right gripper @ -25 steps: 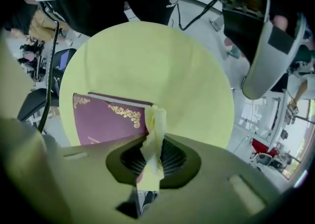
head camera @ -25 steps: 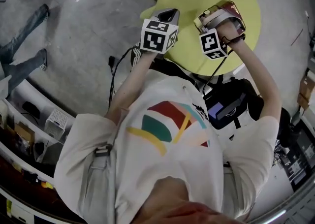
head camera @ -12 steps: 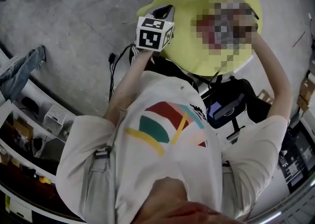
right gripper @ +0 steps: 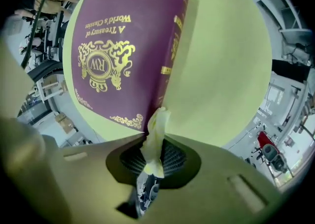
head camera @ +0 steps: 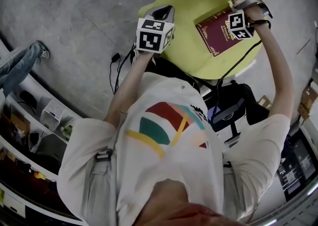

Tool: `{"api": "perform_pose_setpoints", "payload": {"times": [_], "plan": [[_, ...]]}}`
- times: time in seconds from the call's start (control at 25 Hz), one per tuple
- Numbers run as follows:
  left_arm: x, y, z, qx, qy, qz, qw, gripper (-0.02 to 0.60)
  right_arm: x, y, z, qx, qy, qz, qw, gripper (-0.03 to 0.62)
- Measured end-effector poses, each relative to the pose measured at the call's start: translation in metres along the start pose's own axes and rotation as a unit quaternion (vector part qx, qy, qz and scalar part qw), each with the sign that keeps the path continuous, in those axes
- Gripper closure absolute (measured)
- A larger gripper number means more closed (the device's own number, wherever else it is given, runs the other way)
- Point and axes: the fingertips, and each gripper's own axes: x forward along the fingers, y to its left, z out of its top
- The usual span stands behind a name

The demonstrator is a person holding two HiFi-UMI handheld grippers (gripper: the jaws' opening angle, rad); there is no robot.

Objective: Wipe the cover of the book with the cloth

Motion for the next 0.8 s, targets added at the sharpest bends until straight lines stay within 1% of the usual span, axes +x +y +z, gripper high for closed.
{"api": "perform_pose_setpoints", "payload": {"times": [0.2,0.32,0.4,0.6,0.68,0.8], "plan": [[-0.002,0.001,-0.001,0.002,0.001,0.002,1.0,0.566,0.008,0.004,-0.008,0.025,0.006,0.004,1.0,0.565],[-0.003,-0.002,-0.001,0.008,0.001,0.0,1.0,0.566,0.011,0.006,-0.015,0.035,0.024,0.002,0.999,0.565],[-0.004,-0.005,-0.003,0.014,0.003,-0.001,0.9999,0.566,0.016,0.011,-0.02,0.051,0.036,0.008,0.998,0.565],[-0.009,-0.005,-0.008,0.017,0.004,0.001,0.9998,0.566,0.024,0.026,-0.028,0.107,0.047,0.032,0.993,0.565],[-0.011,-0.005,-0.01,0.019,0.006,0.002,0.9998,0.566,0.023,0.028,-0.033,0.129,0.052,0.031,0.99,0.565],[-0.018,-0.008,-0.01,0.022,0.004,0.001,0.9997,0.566,0.014,0.027,-0.038,0.178,0.056,0.014,0.982,0.565]]}}
